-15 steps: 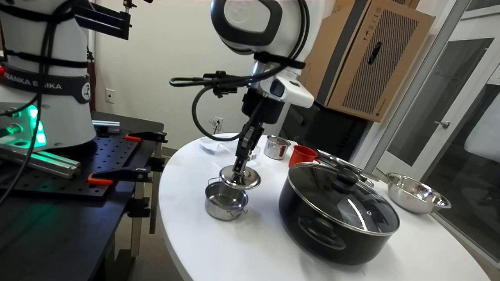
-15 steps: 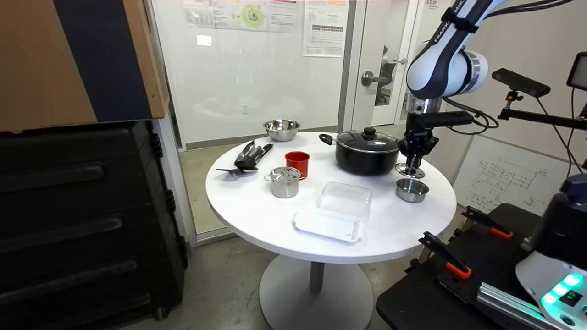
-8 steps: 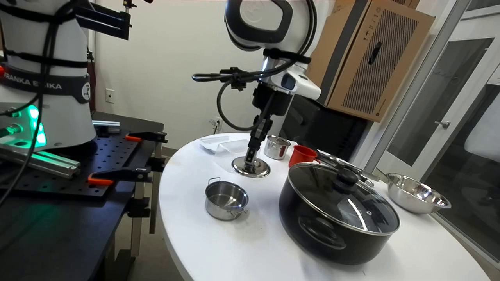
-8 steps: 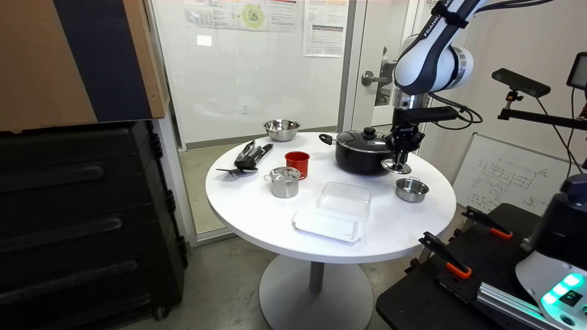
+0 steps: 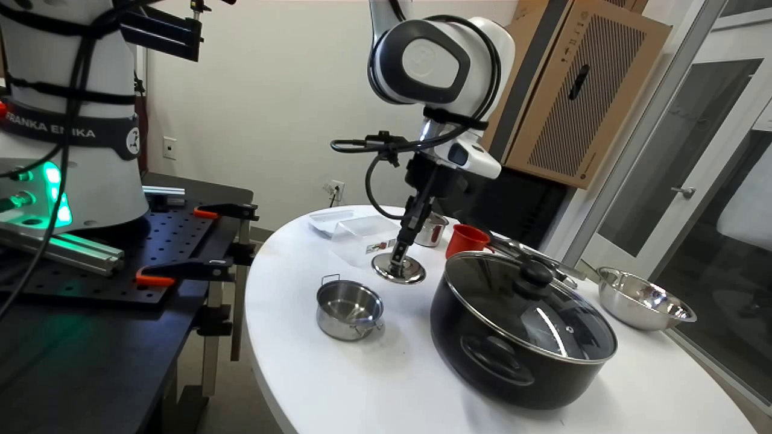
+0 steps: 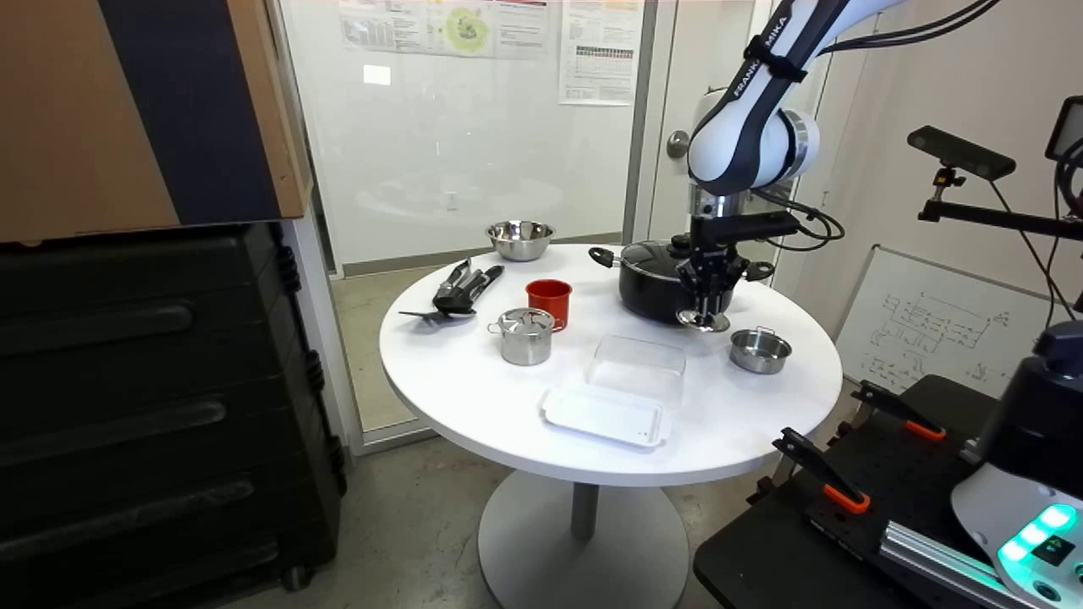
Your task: Take the lid off the silver pot on the right and put it on the table
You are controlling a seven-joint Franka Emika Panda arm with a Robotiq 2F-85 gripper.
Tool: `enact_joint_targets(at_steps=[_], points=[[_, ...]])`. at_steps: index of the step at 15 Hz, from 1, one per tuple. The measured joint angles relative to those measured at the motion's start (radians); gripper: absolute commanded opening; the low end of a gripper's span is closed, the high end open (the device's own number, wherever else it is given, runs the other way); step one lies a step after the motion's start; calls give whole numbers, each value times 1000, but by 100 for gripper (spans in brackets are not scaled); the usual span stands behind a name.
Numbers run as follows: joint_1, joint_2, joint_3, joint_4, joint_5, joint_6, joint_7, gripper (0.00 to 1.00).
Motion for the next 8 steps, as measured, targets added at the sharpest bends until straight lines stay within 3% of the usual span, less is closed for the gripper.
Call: enact_joint_targets(at_steps=[8], points=[[37,77,1,24,4,-7,5,5]])
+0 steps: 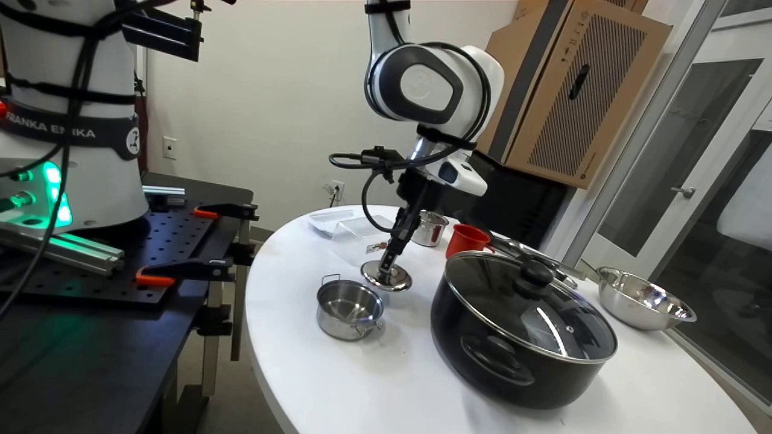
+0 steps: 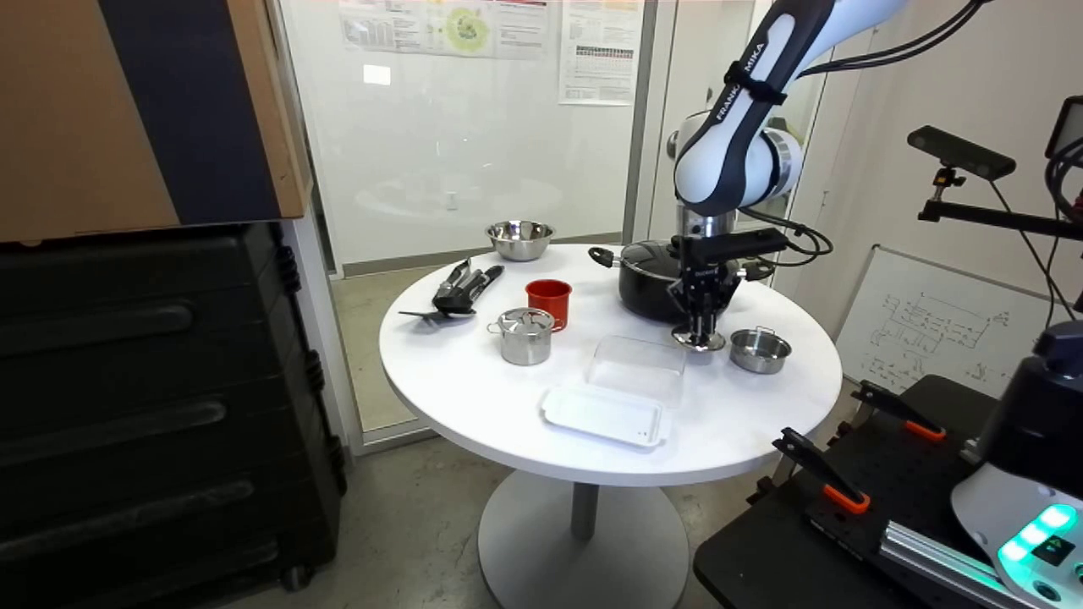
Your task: Take the lid off the silver pot on the right and put it on the table
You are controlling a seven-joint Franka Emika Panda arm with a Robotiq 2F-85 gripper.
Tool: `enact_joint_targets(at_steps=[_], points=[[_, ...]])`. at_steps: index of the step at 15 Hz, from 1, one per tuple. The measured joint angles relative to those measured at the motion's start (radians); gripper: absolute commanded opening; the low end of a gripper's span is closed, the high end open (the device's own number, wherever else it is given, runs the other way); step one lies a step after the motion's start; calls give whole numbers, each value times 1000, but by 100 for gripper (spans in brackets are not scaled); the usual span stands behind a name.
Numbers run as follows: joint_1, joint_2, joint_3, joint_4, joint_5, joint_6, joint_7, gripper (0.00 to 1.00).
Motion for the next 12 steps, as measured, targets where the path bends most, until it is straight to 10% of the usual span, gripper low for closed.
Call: enact_joint_targets(at_steps=[12], points=[[28,60,-9,0,0,39,73,5]])
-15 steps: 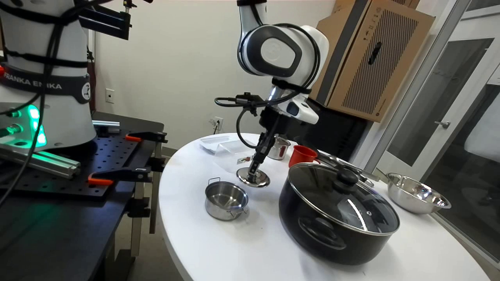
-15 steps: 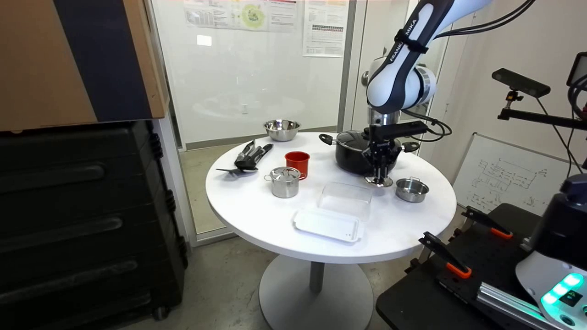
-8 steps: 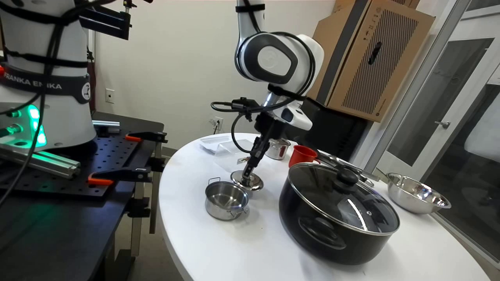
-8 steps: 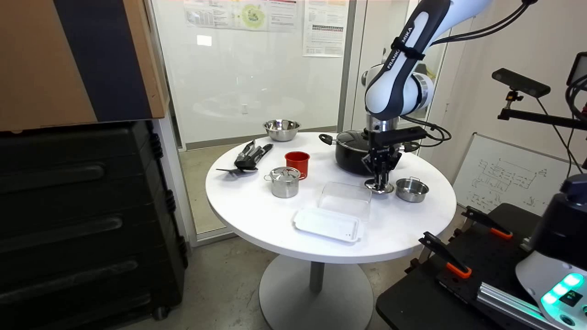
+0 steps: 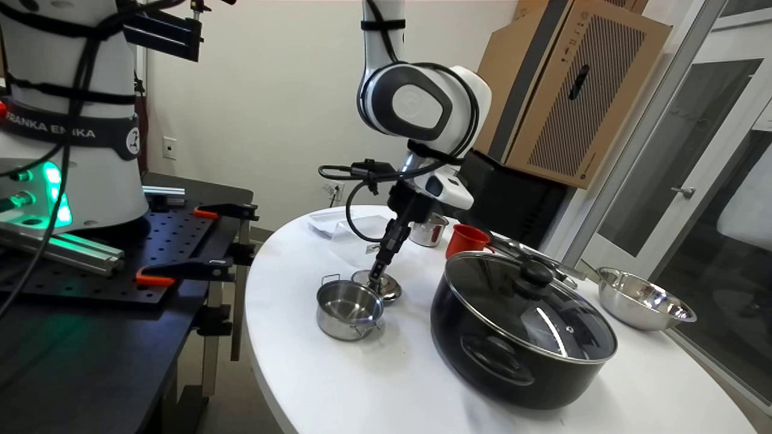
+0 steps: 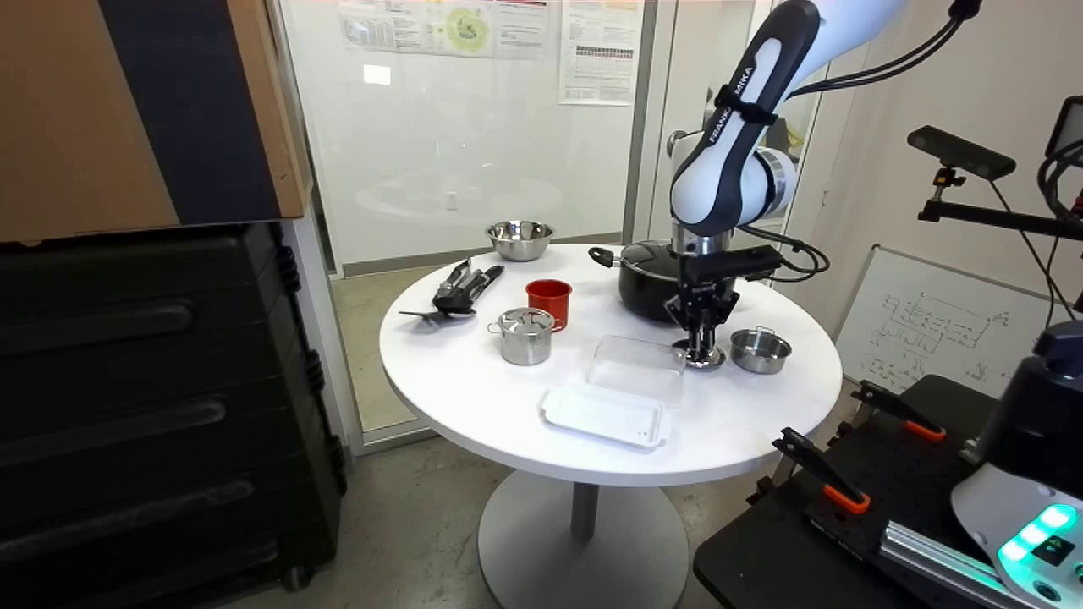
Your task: Take the lid off the silver pot on the right and put it on the table
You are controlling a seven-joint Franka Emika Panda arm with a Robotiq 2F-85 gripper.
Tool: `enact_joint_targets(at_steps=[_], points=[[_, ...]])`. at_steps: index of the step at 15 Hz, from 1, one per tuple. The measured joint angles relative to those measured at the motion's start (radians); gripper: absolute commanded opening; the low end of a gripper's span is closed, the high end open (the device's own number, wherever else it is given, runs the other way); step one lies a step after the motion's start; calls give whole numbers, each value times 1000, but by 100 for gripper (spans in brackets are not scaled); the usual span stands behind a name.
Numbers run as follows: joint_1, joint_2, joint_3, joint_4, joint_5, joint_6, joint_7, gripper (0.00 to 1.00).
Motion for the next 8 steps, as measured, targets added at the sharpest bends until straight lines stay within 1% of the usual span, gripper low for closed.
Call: enact_joint_targets(at_steps=[4,5,6,7,8], points=[[15,15,-15,1,0,40,45,5],[18,17,-20,2,0,45,53,38],[21,20,-24,4,0,47,61,45],[23,22,-27,6,0,48,68,51],[24,24,-29,7,1,48,74,59]])
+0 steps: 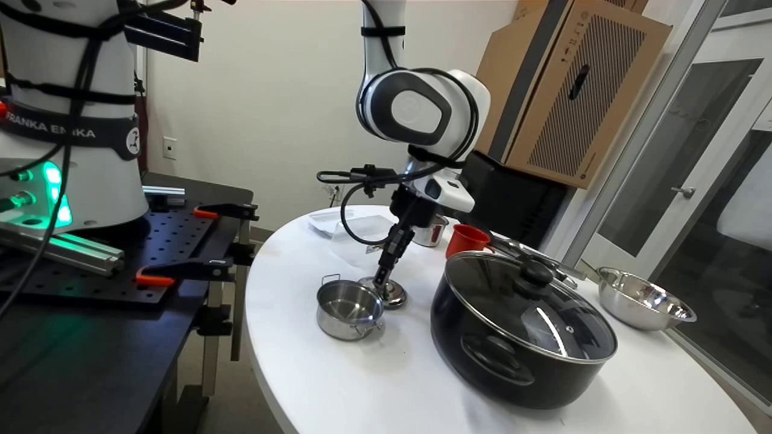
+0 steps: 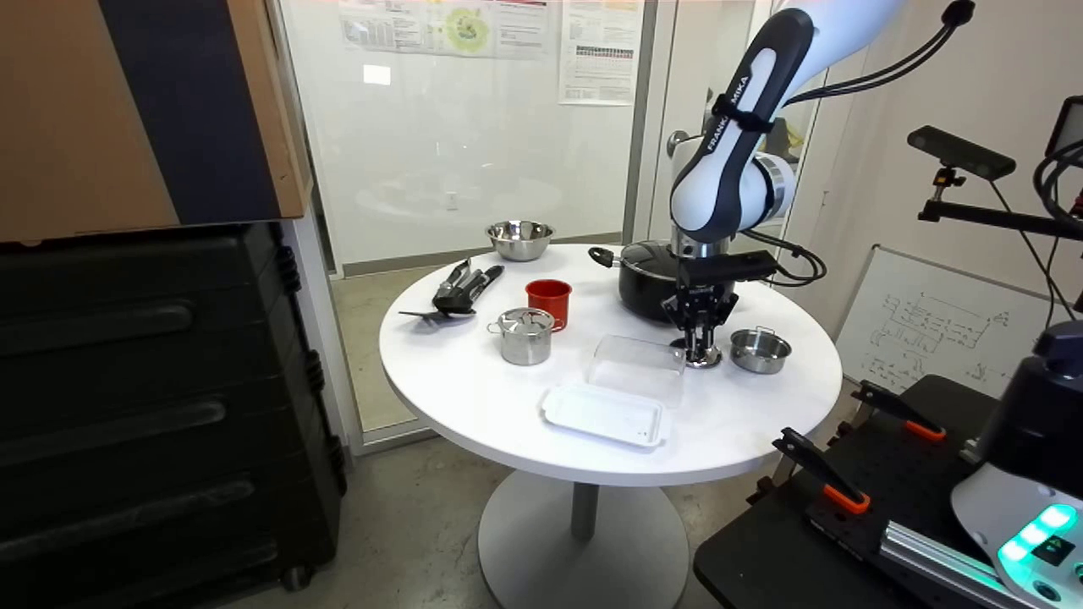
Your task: Take the lid off the silver pot on the right and put it on the table
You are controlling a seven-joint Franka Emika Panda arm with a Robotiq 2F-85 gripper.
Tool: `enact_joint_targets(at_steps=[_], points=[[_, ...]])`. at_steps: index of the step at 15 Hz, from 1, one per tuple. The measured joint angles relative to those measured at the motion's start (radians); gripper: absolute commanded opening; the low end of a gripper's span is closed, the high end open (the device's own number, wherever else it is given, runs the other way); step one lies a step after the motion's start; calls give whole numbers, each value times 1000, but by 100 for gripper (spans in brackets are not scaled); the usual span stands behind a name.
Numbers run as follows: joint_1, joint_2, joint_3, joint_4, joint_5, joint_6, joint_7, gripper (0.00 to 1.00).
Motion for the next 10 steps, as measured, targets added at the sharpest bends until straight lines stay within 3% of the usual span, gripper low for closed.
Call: enact_joint_targets(at_steps=[6,10], points=[[-1,-2,-6,1,15,0,10,99],[-3,-67,-19,-18,10,-35,-1,100]])
